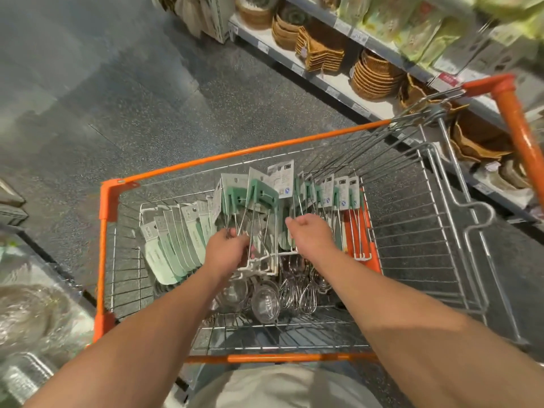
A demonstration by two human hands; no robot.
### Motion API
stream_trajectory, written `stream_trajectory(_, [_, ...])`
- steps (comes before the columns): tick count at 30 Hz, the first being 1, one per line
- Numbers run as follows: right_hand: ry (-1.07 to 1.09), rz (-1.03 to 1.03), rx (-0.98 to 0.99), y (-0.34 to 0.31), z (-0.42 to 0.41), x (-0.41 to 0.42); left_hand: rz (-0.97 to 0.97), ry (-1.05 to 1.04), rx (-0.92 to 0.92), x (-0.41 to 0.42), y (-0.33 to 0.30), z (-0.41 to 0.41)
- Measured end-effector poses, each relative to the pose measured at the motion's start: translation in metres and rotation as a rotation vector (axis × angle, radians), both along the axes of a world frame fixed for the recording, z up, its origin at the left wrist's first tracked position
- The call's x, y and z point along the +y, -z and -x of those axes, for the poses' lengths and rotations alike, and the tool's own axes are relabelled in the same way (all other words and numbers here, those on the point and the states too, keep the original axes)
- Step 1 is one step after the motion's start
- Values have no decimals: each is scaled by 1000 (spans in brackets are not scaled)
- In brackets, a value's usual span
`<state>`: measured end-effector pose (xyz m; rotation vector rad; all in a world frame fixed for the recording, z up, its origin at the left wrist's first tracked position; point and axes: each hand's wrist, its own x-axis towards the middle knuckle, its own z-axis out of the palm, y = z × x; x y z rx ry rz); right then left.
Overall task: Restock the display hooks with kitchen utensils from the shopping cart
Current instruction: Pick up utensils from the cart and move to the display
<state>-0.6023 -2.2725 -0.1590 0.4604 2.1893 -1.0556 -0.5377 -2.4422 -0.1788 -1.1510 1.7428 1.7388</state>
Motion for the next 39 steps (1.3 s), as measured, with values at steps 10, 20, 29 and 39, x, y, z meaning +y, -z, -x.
stream_trajectory(10, [36, -141, 172, 8, 10, 28, 72, -139, 53, -6, -43, -22])
stream_trajectory(20, [-294, 171, 228, -78, -5, 49, 279, -495, 46, 72, -69, -58])
stream_trajectory(29, [-584, 526, 120, -104, -74, 58, 566, -814, -21, 140, -116, -137])
stream_trajectory(39, [-1120, 888, 183, -137, -216, 41, 623, -1356, 5, 194, -153, -295])
